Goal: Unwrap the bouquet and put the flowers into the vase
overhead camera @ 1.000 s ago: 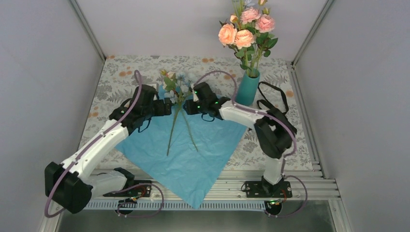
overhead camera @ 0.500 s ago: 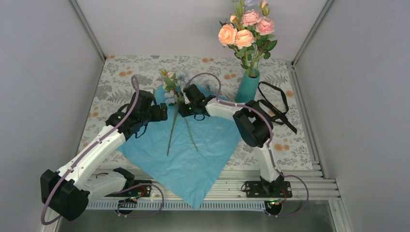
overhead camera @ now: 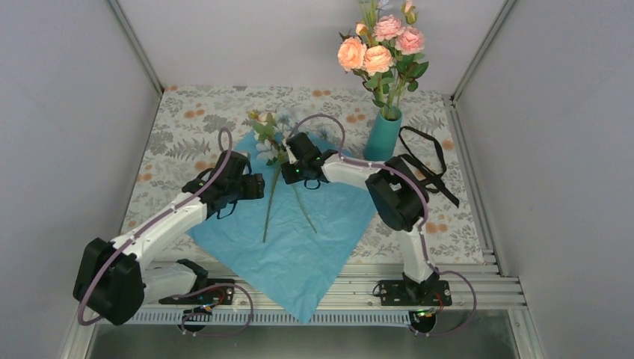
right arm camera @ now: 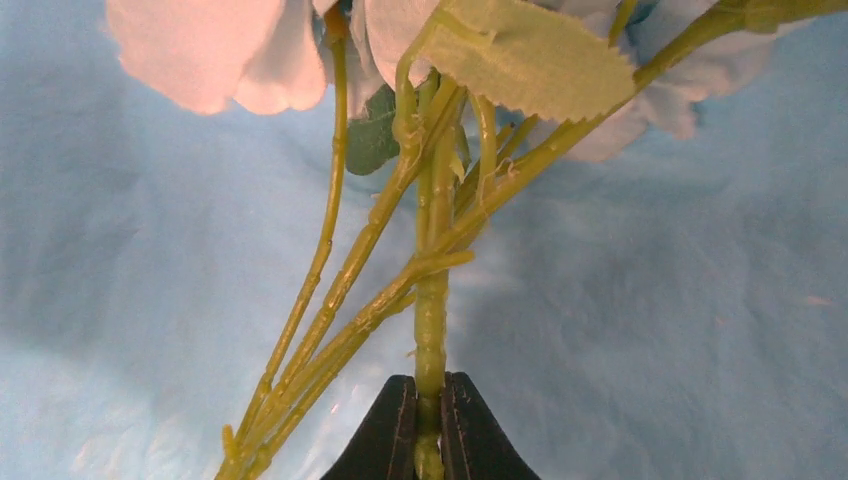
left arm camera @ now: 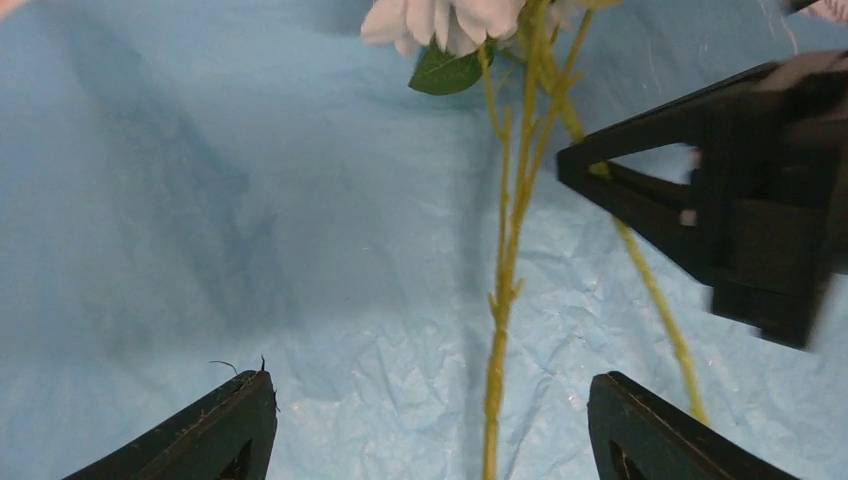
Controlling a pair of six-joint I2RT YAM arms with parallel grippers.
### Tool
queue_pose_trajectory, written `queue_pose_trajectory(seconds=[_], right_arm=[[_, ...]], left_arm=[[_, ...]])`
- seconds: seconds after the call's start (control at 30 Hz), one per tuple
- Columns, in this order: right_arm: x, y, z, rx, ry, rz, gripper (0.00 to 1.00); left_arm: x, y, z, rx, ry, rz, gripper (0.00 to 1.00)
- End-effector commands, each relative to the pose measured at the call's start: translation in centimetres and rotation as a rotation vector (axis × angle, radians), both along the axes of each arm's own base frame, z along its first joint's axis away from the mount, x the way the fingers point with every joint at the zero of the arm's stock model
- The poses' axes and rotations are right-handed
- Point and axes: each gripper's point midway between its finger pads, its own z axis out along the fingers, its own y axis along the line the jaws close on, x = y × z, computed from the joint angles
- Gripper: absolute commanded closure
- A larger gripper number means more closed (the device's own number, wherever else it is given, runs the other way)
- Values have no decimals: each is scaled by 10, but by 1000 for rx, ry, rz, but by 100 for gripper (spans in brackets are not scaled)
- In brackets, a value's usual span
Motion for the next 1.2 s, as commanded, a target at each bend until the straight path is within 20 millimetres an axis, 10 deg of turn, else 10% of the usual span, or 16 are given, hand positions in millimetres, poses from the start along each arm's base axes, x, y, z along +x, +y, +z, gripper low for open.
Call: queue_pose_trajectory(seconds=[0.0,0.47,0.87,1.17], right_arm=[[-6,11,78,146,-141,38,96],[-26,3,109,221,-176,43,96],[-23,-7,96,174,-218,4,96],[-27,0,109,207,-229,3,96]], left_arm=[[12,-20,-9,-68,-22,-49,23],[17,-54,-26,-183,22,-157,36],[5,-40,12,-305,71,-12,24],[-1,-89,23,-518,63,-250,26]])
